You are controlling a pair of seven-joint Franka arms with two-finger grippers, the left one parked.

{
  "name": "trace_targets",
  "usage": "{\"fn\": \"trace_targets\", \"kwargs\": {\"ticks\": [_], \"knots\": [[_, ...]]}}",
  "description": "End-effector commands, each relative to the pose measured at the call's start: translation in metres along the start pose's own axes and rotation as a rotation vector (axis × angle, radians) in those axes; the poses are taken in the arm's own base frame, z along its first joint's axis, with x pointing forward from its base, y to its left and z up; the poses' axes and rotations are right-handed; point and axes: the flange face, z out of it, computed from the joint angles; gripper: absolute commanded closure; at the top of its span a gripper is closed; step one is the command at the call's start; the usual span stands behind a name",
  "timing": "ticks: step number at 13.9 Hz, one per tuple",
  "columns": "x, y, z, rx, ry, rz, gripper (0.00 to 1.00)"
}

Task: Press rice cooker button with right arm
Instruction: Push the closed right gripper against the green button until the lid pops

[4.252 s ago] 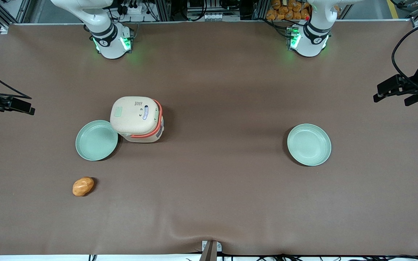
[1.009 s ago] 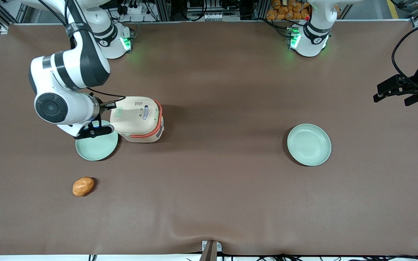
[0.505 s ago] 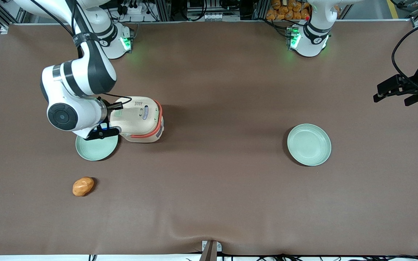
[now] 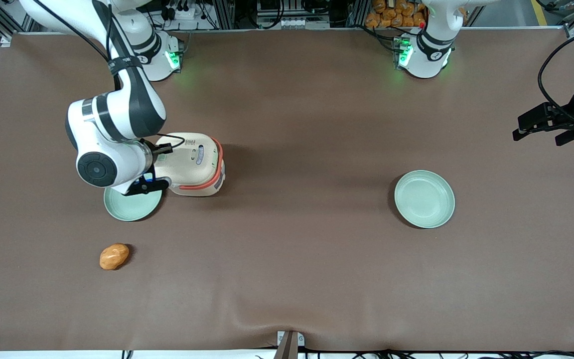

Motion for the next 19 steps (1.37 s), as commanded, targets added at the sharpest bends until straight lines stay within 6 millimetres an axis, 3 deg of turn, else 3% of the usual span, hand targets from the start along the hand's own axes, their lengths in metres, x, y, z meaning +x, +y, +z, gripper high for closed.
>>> {"fn": "trace_targets", "kwargs": {"ticks": [1, 12, 14, 16, 19], "knots": [[0.002, -0.008, 0.004, 0.006, 0.003, 0.004, 1.0], [0.011, -0.006, 0.013, 0.003, 0.0, 0.004, 1.0], [0.004, -0.006, -0.009, 0.008, 0.035, 0.004, 1.0], [-0.008, -0.008, -0.05, 0.018, 0.119, -0.004, 0.79], [-0.027, -0.006, -0.101, 0.029, 0.223, -0.01, 0.57]]}}
